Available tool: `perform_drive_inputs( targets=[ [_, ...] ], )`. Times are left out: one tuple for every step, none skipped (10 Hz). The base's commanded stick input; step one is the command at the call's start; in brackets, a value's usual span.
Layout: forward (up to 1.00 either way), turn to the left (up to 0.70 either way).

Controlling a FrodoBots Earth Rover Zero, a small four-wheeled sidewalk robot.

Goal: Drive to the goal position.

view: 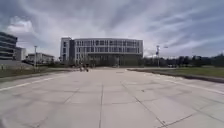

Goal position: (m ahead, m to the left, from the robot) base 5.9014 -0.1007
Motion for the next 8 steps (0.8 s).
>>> perform_drive_inputs(
  targets=[
    [0.5,0.0],
    [0.5,0.0],
    [0.5,0.0],
    [0.5,0.0],
    [0.5,0.0],
    [0.5,0.0],
    [0.5,0.0],
    [0.5,0.0]
  ],
)
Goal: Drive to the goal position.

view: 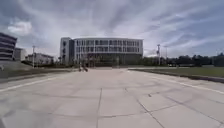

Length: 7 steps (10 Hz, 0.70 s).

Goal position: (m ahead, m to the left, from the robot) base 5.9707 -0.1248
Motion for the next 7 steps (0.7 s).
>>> perform_drive_inputs(
  targets=[
    [0.5,0.0],
    [0.5,0.0],
    [0.5,0.0],
    [0.5,0.0],
    [0.5,0.0],
    [0.5,0.0],
    [0.5,0.0]
  ],
)
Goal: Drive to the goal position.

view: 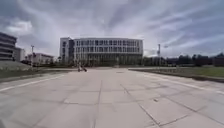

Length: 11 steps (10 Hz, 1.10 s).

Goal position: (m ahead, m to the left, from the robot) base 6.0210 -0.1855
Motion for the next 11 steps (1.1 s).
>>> perform_drive_inputs(
  targets=[
    [0.5,0.0],
    [0.5,0.0],
    [0.5,0.0],
    [0.5,0.06],
    [0.5,0.42],
    [0.5,0.1],
    [0.5,0.0],
    [0.5,0.0],
    [0.5,0.0],
    [0.5,0.0],
    [0.5,0.0]
  ],
)
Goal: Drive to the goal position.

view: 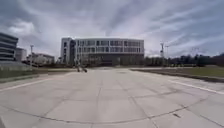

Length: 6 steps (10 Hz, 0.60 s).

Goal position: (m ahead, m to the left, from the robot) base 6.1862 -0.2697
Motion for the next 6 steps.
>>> perform_drive_inputs(
  targets=[
    [0.5,0.0],
    [0.5,0.0],
    [0.5,0.0],
    [0.5,0.0],
    [0.5,0.0],
    [0.5,0.0]
  ],
)
